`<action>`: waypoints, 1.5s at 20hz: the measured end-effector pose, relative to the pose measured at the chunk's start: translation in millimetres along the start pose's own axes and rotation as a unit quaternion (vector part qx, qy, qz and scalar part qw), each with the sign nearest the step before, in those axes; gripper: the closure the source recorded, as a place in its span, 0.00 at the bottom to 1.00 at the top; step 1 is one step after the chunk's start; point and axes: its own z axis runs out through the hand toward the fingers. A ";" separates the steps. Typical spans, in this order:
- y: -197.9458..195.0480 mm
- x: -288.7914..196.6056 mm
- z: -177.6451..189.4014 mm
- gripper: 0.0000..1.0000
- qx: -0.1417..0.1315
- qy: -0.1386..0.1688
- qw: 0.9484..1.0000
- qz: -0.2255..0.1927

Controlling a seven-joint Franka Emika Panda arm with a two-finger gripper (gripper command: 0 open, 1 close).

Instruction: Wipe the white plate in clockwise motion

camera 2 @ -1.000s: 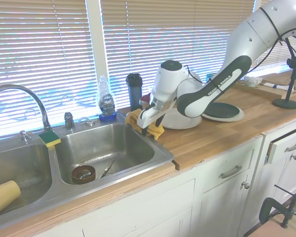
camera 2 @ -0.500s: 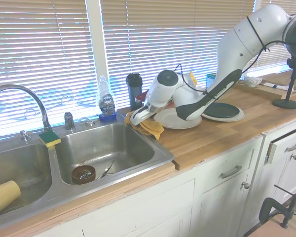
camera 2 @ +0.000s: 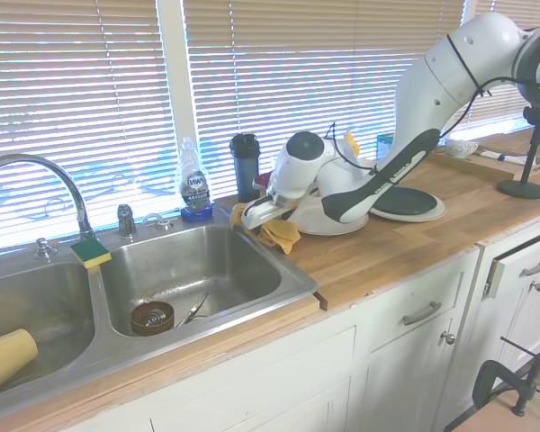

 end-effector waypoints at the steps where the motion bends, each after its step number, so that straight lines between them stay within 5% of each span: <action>1: 1.1 3.6 0.6 1.00 -0.003 -0.009 1.000 0.010; 14: 16.3 24.1 6.4 1.00 -0.027 -0.068 0.996 0.057; 30: -4.8 20.7 -32.9 1.00 -0.039 -0.137 0.986 0.082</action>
